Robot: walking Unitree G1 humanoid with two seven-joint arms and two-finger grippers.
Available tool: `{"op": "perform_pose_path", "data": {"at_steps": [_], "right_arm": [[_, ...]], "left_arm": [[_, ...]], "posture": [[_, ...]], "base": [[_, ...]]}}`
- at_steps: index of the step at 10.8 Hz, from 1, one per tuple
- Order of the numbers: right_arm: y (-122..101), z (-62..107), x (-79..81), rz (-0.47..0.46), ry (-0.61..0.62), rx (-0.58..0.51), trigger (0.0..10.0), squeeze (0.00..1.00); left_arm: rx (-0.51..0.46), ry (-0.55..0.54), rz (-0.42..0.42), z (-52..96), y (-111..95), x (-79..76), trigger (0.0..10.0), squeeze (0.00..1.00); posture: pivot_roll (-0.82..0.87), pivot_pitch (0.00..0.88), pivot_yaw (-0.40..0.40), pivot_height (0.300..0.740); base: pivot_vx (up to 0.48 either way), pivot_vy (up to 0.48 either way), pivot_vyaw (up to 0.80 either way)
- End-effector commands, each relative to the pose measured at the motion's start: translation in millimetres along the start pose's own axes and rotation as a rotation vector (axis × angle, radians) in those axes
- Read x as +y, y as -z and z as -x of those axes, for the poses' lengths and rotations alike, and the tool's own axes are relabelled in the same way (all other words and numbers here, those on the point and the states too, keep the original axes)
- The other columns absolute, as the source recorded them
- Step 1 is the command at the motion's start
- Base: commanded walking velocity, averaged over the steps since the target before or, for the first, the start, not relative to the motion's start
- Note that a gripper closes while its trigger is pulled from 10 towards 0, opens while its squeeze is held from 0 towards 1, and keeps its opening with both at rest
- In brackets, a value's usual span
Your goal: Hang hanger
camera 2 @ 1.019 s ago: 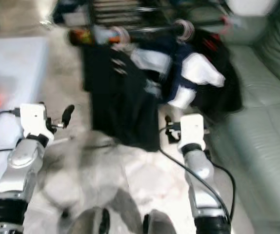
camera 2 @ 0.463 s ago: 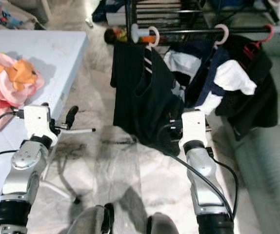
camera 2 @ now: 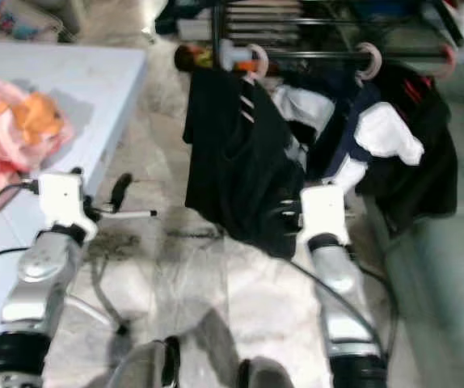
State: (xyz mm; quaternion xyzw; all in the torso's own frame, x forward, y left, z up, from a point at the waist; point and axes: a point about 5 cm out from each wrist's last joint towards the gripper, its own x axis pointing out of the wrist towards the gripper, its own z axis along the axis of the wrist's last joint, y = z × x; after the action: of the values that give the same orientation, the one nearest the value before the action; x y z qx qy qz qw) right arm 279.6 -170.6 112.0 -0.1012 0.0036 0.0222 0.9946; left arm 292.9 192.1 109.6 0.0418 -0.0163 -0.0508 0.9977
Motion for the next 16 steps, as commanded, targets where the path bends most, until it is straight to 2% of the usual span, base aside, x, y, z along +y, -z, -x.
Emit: {"op": "perform_pose_path", "data": {"at_steps": [1,7,13,16], "right_arm": [[2.7,1.3,-1.6,-0.006,0.003,0.008,10.0,0.0],[1.6,2.0,-2.0,0.008,-0.009,-0.004,10.0,0.0],[-6.4,-3.7,-5.0,0.121,-0.049,-0.049,10.0,0.0],[-9.7,-12.5,-10.0,0.128,-0.14,-0.051,10.0,0.0]], "left_arm": [[-0.016,0.004,0.0,-0.8,-3.4,0.0,10.0,0.0],[-0.011,0.007,0.017,0.0,-2.0,-1.1,10.0,0.0],[-0.017,0.009,0.014,-0.1,-2.5,-1.7,10.0,0.0],[0.002,-0.013,0.015,-0.8,-1.0,0.5,10.0,0.0]], "posture": [[-0.06,0.119,0.009,0.74],[-0.07,0.129,0.011,0.74],[-0.07,0.132,0.009,0.74],[-0.07,0.135,0.01,0.74]], "base": [[0.42,0.0,0.0],[0.444,0.0,0.0],[0.434,0.0,0.0],[0.32,0.348,0.0]]}}
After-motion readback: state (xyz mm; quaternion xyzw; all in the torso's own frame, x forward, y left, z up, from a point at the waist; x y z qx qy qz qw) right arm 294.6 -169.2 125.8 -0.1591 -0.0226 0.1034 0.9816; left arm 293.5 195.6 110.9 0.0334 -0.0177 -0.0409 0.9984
